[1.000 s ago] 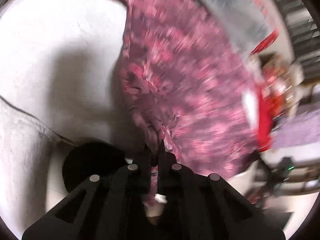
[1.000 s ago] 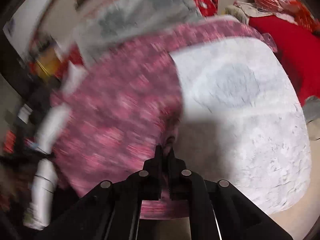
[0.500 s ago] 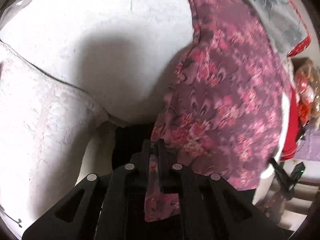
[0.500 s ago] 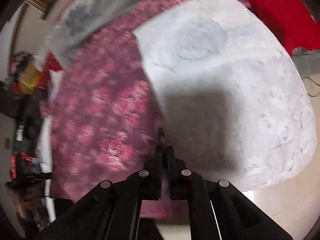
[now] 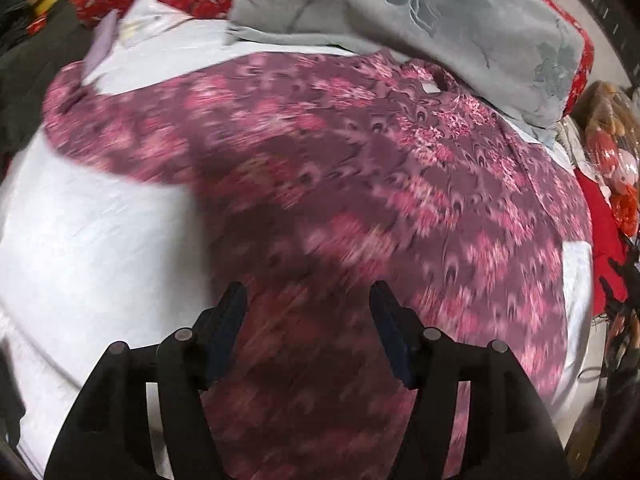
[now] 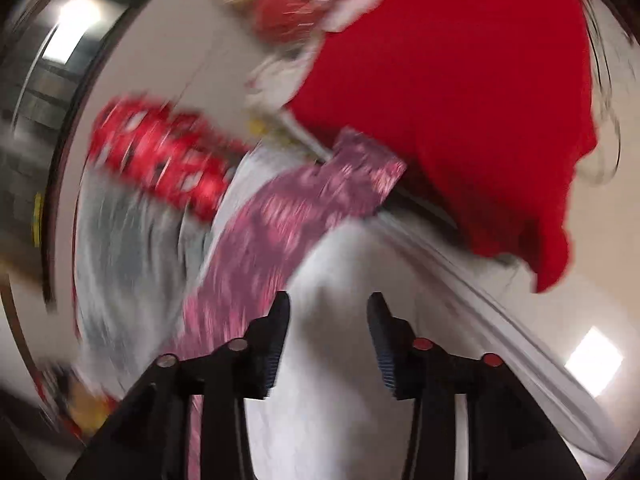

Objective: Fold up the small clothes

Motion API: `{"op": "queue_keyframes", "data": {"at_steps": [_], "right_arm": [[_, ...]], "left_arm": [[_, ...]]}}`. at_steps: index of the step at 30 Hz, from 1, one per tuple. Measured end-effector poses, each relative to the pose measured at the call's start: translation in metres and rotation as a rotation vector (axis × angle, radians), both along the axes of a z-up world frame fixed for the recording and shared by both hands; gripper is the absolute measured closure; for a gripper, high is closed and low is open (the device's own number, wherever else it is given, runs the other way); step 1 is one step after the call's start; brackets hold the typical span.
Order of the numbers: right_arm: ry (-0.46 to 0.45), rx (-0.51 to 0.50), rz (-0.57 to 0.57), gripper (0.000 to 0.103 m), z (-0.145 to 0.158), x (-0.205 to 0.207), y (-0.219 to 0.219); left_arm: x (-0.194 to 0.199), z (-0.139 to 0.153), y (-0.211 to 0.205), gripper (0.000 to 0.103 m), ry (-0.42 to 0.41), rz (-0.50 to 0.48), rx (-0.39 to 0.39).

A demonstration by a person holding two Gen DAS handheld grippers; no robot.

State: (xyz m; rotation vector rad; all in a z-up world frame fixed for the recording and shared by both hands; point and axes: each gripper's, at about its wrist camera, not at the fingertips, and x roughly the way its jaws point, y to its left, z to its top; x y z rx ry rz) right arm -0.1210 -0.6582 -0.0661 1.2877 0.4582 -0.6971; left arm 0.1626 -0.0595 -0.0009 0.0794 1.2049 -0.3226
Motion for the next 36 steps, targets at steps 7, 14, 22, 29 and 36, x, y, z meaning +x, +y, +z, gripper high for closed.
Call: {"op": "queue_keyframes", "data": {"at_steps": [7, 14, 22, 29, 36], "right_arm": [[-0.059, 0.104, -0.122, 0.039, -0.056, 0.051, -0.047], [-0.206, 0.059, -0.215, 0.1, -0.051, 0.049, -0.062], [-0.102, -0.217, -0.101, 0.101, 0.031, 0.053, -0.044], [-0.095, -0.282, 0.124, 0.101, 0.061, 0.109, 0.02], [-0.093, -0.316, 0.382, 0.101, 0.072, 0.19, 0.117]], "left_arm": [[0.029, -0.027, -0.049, 0.04, 0.032, -0.063, -0.036], [0.048, -0.028, -0.059, 0.04, 0.02, -0.053, -0.07], [0.083, -0.021, -0.059, 0.04, -0.029, 0.055, -0.072], [0.092, -0.03, -0.038, 0.04, -0.037, 0.092, -0.158], [0.096, -0.034, -0.001, 0.04, -0.032, 0.122, -0.285]]}}
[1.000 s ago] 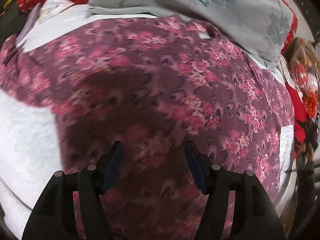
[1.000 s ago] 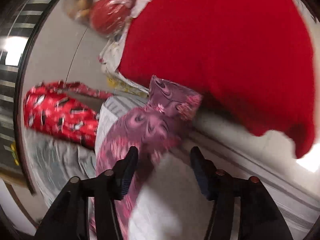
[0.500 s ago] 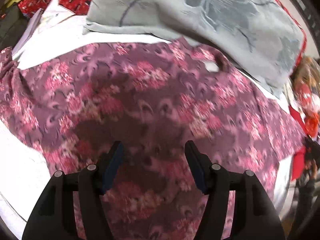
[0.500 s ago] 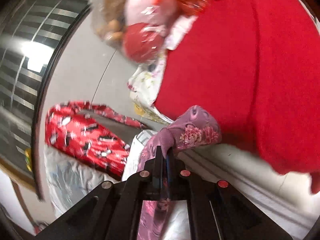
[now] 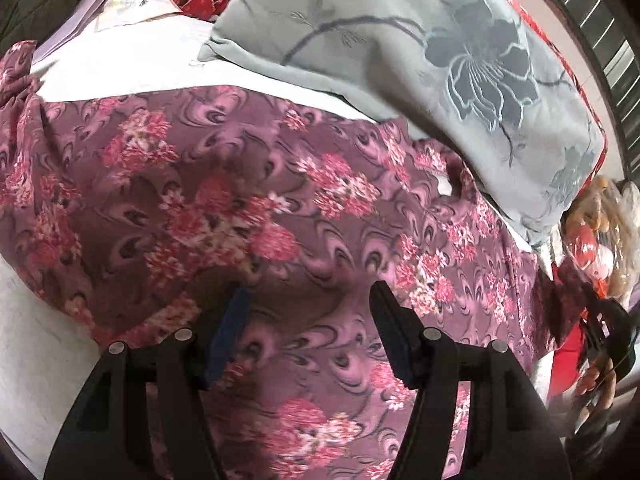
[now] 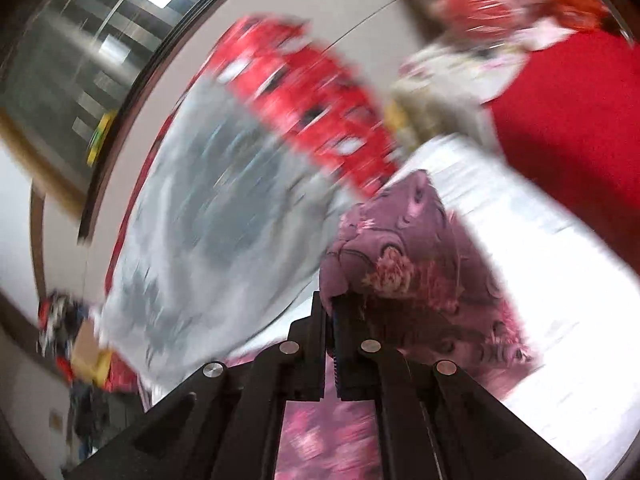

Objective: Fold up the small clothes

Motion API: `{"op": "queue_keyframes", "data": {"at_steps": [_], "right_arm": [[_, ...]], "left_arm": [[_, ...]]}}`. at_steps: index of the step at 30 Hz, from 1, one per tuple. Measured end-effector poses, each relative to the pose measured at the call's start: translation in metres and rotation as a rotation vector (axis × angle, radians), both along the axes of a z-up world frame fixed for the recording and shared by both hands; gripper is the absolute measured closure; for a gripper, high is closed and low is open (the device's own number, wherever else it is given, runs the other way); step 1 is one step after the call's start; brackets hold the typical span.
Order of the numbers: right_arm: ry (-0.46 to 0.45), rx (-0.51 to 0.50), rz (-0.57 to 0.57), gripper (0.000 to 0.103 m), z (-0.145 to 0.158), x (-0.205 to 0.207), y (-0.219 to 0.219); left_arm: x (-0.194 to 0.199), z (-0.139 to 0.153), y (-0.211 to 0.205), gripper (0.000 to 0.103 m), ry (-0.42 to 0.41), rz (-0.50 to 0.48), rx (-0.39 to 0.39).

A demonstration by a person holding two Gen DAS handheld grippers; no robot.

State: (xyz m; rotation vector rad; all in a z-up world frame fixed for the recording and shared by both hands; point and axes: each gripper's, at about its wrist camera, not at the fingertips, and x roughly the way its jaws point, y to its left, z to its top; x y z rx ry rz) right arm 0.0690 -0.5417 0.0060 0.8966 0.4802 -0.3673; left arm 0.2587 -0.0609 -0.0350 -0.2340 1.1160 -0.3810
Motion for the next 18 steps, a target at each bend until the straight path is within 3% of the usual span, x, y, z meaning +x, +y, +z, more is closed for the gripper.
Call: {"op": "queue_keyframes", "data": {"at_steps": [10, 18], "right_arm": [[0.037, -0.028, 0.347, 0.101, -0.005, 0.106, 0.161], [0.087, -0.094, 0.582, 0.1, -0.022, 0.149, 0.28]], "left_arm": [[0.009, -0.005, 0.027, 0.04, 0.021, -0.011, -0.074], [0.015, 0.0, 0.05, 0.04, 0.033, -0.018, -0.183]]}}
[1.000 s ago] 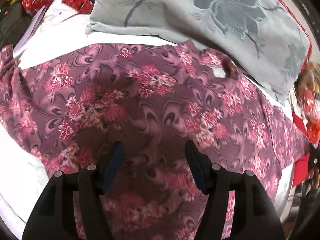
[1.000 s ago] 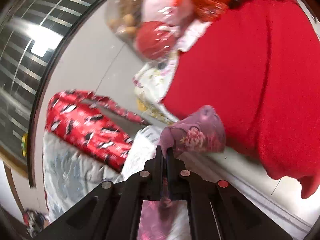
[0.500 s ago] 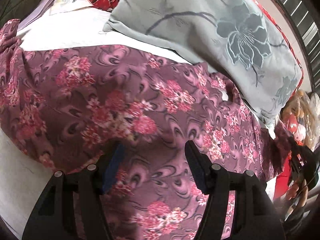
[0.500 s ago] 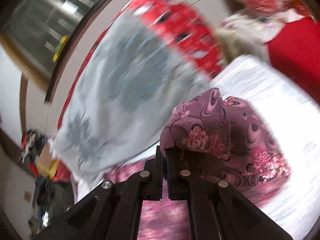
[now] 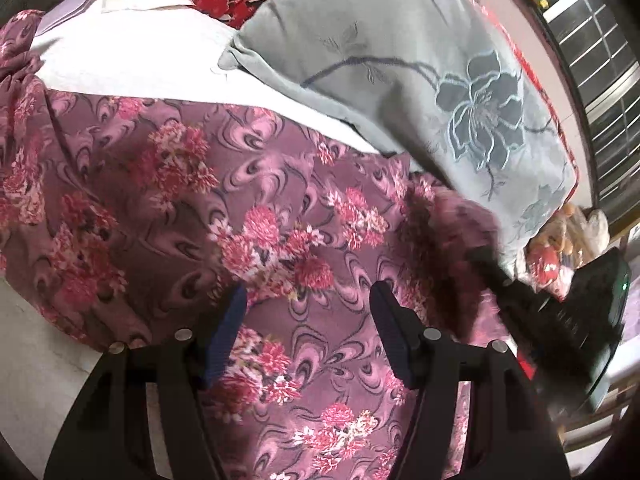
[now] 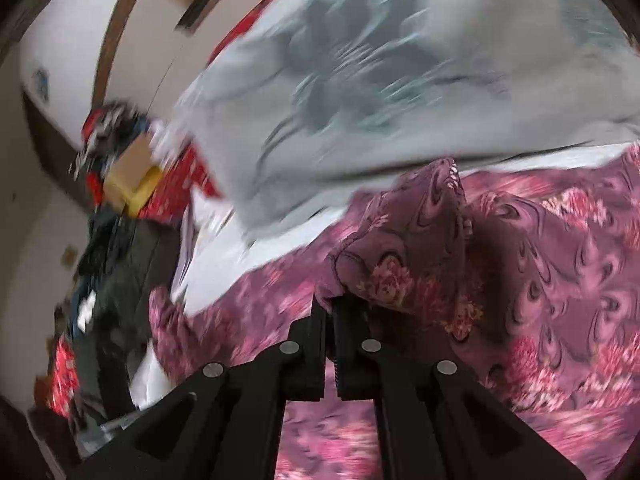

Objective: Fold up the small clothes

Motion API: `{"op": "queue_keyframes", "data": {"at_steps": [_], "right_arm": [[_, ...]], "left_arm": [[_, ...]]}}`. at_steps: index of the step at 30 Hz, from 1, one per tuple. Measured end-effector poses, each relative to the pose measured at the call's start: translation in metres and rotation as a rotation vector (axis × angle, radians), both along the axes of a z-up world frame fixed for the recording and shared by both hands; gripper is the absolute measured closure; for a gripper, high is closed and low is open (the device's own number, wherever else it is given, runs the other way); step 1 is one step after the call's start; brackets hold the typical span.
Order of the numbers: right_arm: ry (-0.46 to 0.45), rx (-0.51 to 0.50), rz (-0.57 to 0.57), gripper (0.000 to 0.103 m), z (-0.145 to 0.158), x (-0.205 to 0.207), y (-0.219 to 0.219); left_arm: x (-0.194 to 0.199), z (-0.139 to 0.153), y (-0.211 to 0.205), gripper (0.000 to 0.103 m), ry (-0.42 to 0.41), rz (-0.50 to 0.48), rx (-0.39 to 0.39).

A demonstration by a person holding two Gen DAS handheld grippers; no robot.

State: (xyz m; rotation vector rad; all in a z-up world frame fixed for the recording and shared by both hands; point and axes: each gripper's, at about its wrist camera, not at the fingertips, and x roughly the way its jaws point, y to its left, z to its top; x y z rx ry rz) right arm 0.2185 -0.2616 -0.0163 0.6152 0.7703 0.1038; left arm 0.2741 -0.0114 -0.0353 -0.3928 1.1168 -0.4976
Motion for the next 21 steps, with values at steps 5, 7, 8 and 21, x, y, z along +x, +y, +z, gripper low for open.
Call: {"op": "queue_keyframes", "data": {"at_steps": [5, 7, 8, 21], "right_arm": [[0.109, -0.046, 0.094, 0.086, -0.035, 0.002, 0.045], [0.138, -0.031, 0.142, 0.086, -0.046, -0.007, 0.055], [0.13, -0.047, 0.161, 0.084, -0.045, -0.013, 0.06], [0.129, -0.083, -0.127, 0.061, -0.019, -0.109, -0.054]], "left_arm": [[0.004, 0.002, 0.013, 0.04, 0.015, -0.002, -0.101], [0.006, 0.002, 0.015, 0.04, 0.023, -0.005, -0.137], [0.006, 0.002, 0.015, 0.04, 0.03, -0.013, -0.152], [0.016, -0.018, -0.034, 0.022, 0.048, 0.041, -0.155]]}}
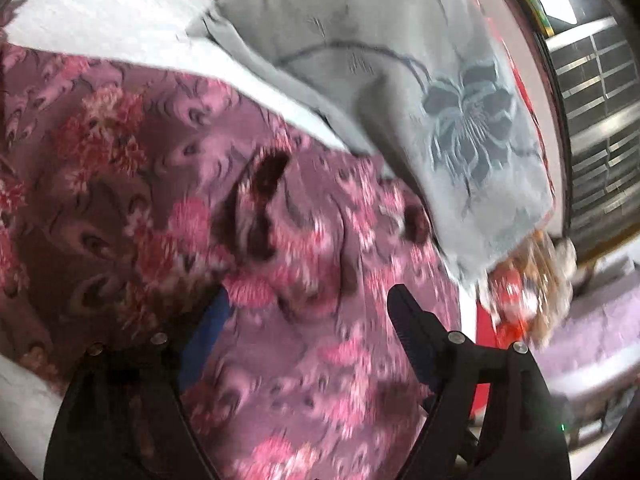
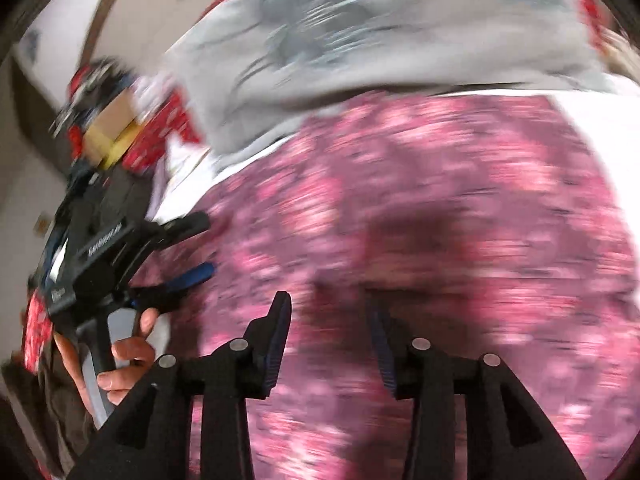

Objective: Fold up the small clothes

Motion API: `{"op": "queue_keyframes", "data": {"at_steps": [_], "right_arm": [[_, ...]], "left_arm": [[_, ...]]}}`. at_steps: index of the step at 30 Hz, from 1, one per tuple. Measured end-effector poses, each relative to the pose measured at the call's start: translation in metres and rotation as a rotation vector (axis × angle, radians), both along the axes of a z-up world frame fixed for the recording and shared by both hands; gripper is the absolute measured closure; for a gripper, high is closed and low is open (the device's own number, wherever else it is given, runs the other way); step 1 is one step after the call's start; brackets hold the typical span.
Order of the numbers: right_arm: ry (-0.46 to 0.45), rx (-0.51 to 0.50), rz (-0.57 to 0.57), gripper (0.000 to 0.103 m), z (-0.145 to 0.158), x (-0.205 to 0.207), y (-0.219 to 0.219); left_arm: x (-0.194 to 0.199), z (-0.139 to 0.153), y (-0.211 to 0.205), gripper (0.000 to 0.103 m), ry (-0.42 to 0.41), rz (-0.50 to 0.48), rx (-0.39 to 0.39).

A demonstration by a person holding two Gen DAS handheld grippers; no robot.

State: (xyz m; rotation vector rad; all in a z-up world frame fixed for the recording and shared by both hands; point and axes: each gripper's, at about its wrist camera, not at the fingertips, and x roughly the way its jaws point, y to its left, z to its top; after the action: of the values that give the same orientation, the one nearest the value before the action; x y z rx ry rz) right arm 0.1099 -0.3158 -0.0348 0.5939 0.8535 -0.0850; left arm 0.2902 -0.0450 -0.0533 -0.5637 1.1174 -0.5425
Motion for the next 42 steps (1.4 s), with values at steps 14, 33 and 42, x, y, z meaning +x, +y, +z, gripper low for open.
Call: {"op": "queue_keyframes", "data": {"at_steps": [14, 33, 42], "right_arm": [[0.026, 0.137, -0.368, 0.055, -0.035, -0.026, -0.144], [-0.041, -0.184, -0.117, 0.085, 0.026, 0.031, -0.044], [-0.08, -0.075, 0.189, 0.086, 0.006, 0.122, 0.09]], "left_arm": [[0.001, 0.015, 0.034, 0.097, -0.097, 0.161, 0.035], [0.008, -0.005, 0.032, 0.056, -0.01, 0.151, 0.297], [0.003, 0.014, 0.107, 0.055, 0.043, 0.314, 0.076]]}}
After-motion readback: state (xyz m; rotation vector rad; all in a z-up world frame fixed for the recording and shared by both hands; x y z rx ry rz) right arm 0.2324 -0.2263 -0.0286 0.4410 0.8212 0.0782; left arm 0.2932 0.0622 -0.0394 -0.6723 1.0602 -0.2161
